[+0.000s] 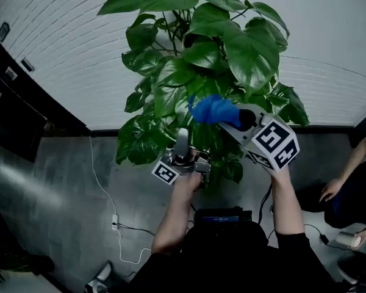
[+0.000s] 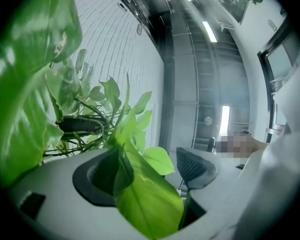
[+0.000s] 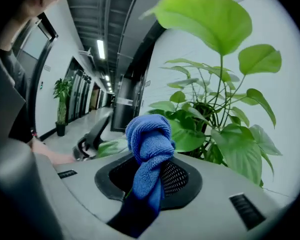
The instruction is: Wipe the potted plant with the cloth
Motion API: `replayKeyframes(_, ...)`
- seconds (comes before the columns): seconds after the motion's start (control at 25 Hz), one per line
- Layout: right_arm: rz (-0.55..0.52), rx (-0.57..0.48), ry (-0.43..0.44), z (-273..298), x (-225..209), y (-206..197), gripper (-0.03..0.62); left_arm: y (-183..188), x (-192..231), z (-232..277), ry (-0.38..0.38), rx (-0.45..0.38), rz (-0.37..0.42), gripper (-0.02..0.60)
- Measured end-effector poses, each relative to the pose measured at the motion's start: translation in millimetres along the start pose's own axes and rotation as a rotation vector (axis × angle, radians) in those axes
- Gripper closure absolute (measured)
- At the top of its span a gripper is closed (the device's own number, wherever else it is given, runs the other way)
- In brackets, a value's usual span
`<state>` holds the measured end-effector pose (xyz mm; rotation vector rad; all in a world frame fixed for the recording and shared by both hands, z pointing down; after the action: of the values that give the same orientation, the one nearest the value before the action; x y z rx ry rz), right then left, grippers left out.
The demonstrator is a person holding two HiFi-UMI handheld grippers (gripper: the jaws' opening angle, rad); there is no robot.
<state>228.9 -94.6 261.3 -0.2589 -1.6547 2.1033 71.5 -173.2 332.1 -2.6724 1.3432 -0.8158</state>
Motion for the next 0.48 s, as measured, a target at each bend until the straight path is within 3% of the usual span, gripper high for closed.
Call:
replayKeyframes(0.16, 0.118, -0.136, -0.084, 23.2, -36.0, 10.6, 0.479, -1.6, 0.4, 6.4, -0.016, 0.019, 0.019, 0.221)
replayKeyframes(0.48, 0.203, -0.308, -0.087, 49.0, -60.8, 30.2, 0.479, 4.3, 5.2, 7.8, -0.027, -0.009, 0.031, 0.221)
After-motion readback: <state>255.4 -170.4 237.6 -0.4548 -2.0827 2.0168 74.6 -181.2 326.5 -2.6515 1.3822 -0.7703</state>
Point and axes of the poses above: the fingertips, and each gripper's own axes: z forward along the fingers, x to its left, y out of its top, the point moved 8 cm from there along -z, backward along the fingers, and after that the axes turned 4 degrees about z, right-handed, at the moved point
